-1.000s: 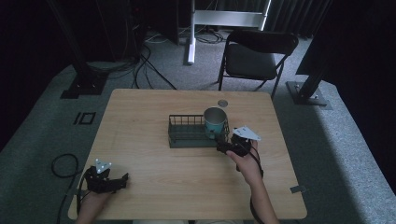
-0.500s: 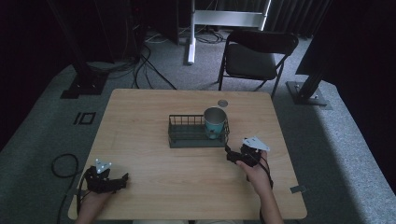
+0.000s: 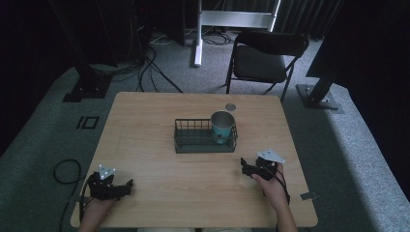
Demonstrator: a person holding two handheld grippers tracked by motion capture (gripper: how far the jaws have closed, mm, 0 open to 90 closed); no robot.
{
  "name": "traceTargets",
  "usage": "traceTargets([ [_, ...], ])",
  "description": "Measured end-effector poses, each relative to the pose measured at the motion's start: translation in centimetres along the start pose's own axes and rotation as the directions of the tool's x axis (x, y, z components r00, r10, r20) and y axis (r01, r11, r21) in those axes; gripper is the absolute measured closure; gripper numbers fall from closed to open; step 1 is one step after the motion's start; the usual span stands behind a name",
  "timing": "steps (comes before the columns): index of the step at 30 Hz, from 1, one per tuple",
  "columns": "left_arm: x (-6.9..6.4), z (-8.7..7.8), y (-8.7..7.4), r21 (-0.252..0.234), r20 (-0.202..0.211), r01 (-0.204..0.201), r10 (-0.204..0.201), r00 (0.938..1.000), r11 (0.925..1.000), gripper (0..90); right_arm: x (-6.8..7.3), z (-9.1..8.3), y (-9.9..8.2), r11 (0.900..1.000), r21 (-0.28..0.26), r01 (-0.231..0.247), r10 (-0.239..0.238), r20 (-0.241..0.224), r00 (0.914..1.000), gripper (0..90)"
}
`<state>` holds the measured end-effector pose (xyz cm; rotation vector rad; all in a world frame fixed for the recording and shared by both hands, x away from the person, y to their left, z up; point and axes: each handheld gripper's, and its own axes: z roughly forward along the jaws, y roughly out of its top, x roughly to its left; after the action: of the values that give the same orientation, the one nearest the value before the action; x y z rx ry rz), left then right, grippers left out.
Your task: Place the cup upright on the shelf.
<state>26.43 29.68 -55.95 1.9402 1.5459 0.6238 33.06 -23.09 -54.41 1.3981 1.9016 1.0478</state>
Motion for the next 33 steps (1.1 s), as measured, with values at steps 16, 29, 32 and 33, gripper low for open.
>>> traceTargets([
  [16,0.0,0.0,0.0,0.000,0.000,-0.001,0.001,1.0000,1.0000,1.4,-2.6,-2.1,-2.3,0.9962,0.079,-0.037,0.030,0.091,0.9954,11.2],
  [29,0.0,0.0,0.0,0.000,0.000,-0.001,0.001,1.0000,1.0000,1.4,-3.7,-2.4,-3.4,0.9821,0.185,-0.038,0.027,0.061,0.9978,11.0],
  [32,0.0,0.0,0.0,0.000,0.000,-0.001,0.001,1.0000,1.0000,1.4,-3.7,-2.4,-3.3,0.9820,0.185,-0.037,0.026,0.059,0.9979,10.9],
  [33,0.0,0.0,0.0,0.000,0.000,-0.001,0.001,1.0000,1.0000,1.4,-3.7,-2.3,-3.3,0.9820,0.185,-0.036,0.026,0.057,0.9980,10.9],
])
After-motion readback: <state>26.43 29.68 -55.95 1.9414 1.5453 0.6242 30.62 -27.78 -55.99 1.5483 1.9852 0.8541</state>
